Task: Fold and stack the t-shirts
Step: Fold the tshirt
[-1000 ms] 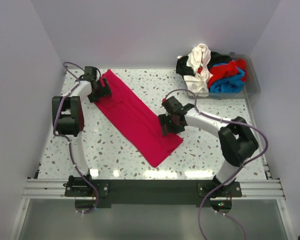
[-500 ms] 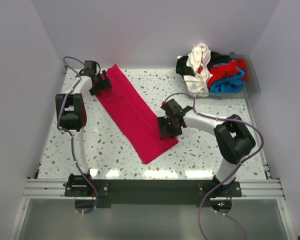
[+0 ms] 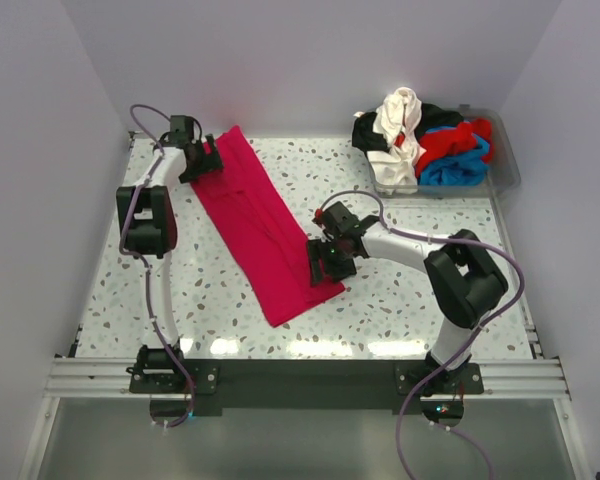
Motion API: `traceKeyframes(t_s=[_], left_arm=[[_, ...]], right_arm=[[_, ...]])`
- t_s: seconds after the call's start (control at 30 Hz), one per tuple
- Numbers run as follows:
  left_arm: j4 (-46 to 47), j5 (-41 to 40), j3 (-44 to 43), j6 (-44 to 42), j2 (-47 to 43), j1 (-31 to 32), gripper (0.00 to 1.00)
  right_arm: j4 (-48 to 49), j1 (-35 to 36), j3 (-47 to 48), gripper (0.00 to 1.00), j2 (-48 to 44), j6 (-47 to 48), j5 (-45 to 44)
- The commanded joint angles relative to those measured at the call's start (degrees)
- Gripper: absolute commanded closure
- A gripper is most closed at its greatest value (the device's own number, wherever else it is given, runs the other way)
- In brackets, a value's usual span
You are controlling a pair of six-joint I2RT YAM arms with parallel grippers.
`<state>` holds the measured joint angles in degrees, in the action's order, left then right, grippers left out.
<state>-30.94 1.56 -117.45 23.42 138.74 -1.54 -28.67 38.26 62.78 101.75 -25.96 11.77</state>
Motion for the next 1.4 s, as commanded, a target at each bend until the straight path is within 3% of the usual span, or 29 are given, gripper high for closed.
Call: traceKeyframes(t_s=[0.0, 0.23, 0.47, 0.77, 1.03, 1.37], left_arm=[[-2.37, -3.32, 0.46, -3.64, 1.11, -1.97, 0.06], [0.08, -4.81, 6.16, -5.49, -11.89, -0.84, 0.03], [3.95, -8.77, 30.20, -6.37, -34.38, 5.49, 0.00], [0.53, -4.47, 55.29, 1.53, -60.04, 13.49, 0.00], [-2.19, -0.16, 68.92, 8.57, -68.25, 21.13, 0.00], [-5.18, 0.28, 71.48, 10.68, -72.46, 23.60, 0.00]], right_arm=[[-5.34, 0.41, 1.37, 0.33, 0.55, -0.68, 0.28], [-13.07, 0.32, 9.01, 0.31, -1.12, 2.13, -8.16], [-16.24, -1.69, 9.64, 0.28, -4.01, 5.03, -11.33], [-13.88, -4.33, 3.84, 0.34, -5.86, 6.71, -7.12], [-10.01, -4.33, 0.32, 0.41, -6.57, 5.21, -3.60], [-6.05, -4.25, -0.21, 0.50, -2.53, 4.77, -0.96]])
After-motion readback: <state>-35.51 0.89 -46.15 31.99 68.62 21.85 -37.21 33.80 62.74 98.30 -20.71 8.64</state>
